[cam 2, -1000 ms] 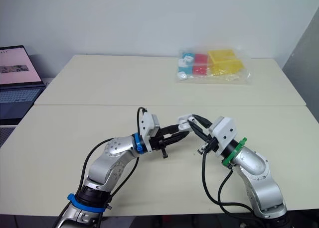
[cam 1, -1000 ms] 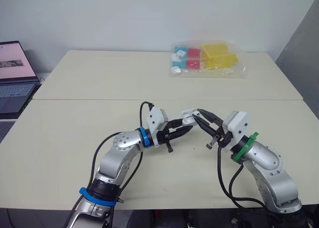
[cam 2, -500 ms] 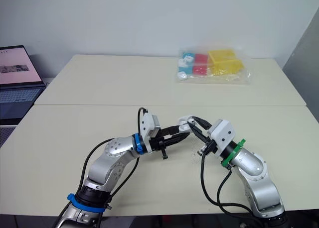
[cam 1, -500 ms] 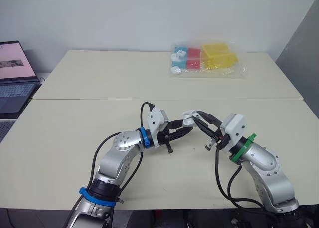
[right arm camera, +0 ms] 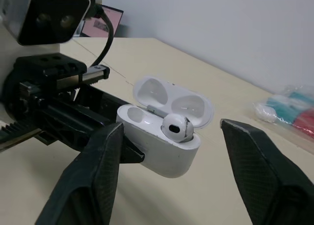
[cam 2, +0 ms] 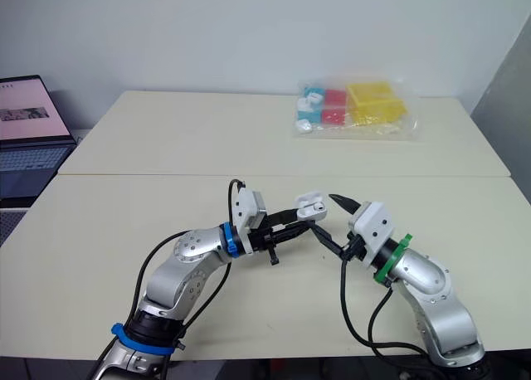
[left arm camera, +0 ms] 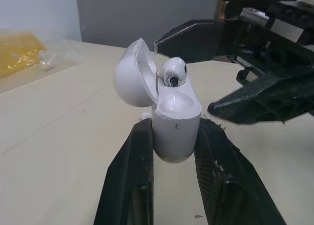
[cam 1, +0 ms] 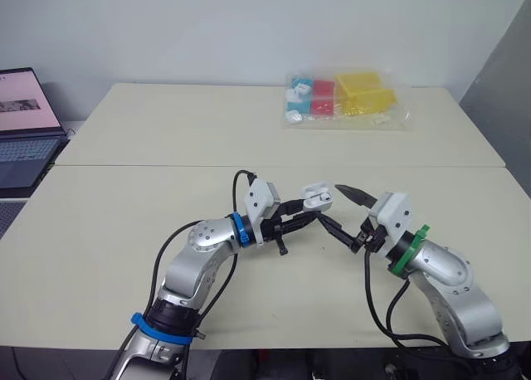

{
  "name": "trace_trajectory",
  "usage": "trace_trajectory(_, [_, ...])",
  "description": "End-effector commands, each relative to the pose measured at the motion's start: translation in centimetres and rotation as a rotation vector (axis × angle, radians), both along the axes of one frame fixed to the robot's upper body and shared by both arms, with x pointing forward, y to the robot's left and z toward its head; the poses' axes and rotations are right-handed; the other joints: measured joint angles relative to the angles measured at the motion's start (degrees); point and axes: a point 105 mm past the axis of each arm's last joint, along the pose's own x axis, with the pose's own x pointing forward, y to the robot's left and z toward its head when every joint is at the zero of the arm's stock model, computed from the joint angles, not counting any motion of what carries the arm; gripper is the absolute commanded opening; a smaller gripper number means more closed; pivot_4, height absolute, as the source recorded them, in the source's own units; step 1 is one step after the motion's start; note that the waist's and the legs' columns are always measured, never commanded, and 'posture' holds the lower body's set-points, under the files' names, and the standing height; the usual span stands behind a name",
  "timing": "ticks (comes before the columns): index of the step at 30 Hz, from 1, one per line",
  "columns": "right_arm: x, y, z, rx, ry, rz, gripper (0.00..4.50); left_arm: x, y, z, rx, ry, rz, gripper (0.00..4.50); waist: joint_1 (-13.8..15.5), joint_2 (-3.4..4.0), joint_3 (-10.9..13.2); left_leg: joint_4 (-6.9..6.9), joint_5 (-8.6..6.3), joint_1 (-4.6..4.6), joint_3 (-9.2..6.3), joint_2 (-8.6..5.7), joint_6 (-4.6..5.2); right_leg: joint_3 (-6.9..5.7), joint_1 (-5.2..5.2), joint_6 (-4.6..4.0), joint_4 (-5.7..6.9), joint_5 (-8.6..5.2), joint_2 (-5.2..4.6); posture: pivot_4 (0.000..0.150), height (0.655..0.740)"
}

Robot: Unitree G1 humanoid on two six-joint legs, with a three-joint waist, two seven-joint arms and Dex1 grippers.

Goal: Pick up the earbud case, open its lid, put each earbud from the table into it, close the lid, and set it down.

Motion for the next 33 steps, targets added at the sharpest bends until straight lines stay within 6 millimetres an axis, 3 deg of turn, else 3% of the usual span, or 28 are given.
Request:
trace_trajectory(1, [-1.9,-1.6,2.9,0.000,-0.038,0.014,3.27,-0.3,0.2,0.9,-0.004,-0.059,0.011,0.78,0.0,0.00,0.0,-0.01,0.00,-0.02,-0.02,0.01,0.00,-0.01,0.00,0.00,-0.02,0.00,-0.04,0.150,0.7400])
trace_trajectory(5, [-1.1,-5.1,2.7,0.000,0.067,-0.133,3.27,-0.3,0.5,0.4,0.013,-0.067,0.018,0.78,0.1,-0.02,0.0,-0.01,0.00,-0.02,0.00,0.01,0.00,-0.02,0.03,0.01,-0.06,0.00,-0.11,0.150,0.7400])
trace_trajectory(8, [0.0,-6.4,2.4,0.039,0.112,-0.229,3.27,-0.4,0.4,0.2,0.031,-0.082,0.008,0.78,0.0,-0.02,0.0,0.00,0.00,0.05,0.04,0.00,0.00,0.01,0.06,0.02,-0.02,0.01,-0.12,0.150,0.7400])
trace_trajectory(11, [3.5,-8.5,-0.3,-0.078,0.254,-0.510,3.27,-0.8,0.3,-0.1,0.050,-0.097,-0.016,0.78,-0.3,0.00,0.0,-0.01,0.00,0.11,0.08,0.00,0.00,0.03,0.06,0.00,0.04,0.01,-0.09,0.150,0.7400])
trace_trajectory(15, [5.9,-9.5,-2.7,-0.118,0.426,-0.648,3.27,-1.0,0.3,-0.4,0.067,-0.109,-0.030,0.78,-0.1,0.00,0.0,-0.01,0.02,0.09,0.08,0.00,0.03,0.04,0.02,-0.13,0.04,0.05,-0.07,0.150,0.7400])
trace_trajectory(22, [8.7,-10.6,-3.9,-0.085,0.552,-0.716,3.27,-1.2,0.3,-0.6,0.079,-0.118,-0.037,0.78,0.0,0.00,0.0,-0.10,0.01,-0.23,0.15,-0.02,0.04,0.08,-0.27,-0.13,-0.05,0.02,-0.01,0.150,0.7400])
trace_trajectory(33, [10.1,-8.7,-6.0,-0.048,0.599,-0.709,3.27,-1.4,0.4,-0.8,0.084,-0.119,-0.034,0.78,-0.1,0.01,0.0,-0.10,0.01,-0.17,0.12,0.00,0.04,0.08,-0.28,-0.13,0.04,0.02,0.07,0.150,0.7400])
